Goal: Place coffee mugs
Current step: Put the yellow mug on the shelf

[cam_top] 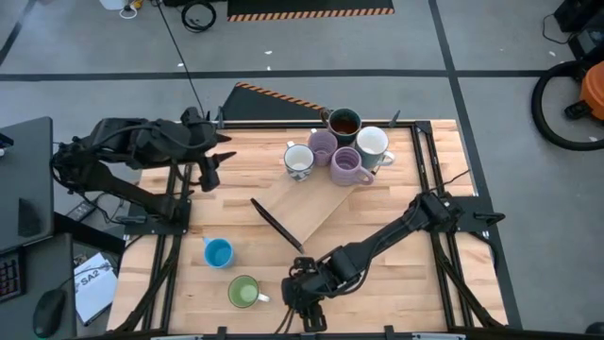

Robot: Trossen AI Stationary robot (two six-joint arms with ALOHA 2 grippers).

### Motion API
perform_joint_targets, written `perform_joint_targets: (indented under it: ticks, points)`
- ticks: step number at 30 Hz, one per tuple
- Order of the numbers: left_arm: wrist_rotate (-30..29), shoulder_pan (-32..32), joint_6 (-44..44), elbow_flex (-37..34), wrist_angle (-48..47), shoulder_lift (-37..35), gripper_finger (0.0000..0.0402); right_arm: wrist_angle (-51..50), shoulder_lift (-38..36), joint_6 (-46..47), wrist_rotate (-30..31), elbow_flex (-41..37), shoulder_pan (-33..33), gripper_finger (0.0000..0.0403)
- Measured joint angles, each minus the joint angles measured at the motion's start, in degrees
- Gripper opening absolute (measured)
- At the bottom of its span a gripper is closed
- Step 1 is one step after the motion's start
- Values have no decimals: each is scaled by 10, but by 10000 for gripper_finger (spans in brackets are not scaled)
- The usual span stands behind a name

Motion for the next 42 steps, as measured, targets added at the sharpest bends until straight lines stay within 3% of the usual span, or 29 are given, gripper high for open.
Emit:
perform_joint_targets:
  ticks: [16,35,42]
  points:
    - [0,0,0,0,-4,2,172,-20,60,-15,-3,0,6,189]
    - [0,0,1,0,-5,2,172,-78,57,-20,-21,0,13,51]
    - [0,0,-20,0,-10,2,172,-140,36,1,-36,0,24,38]
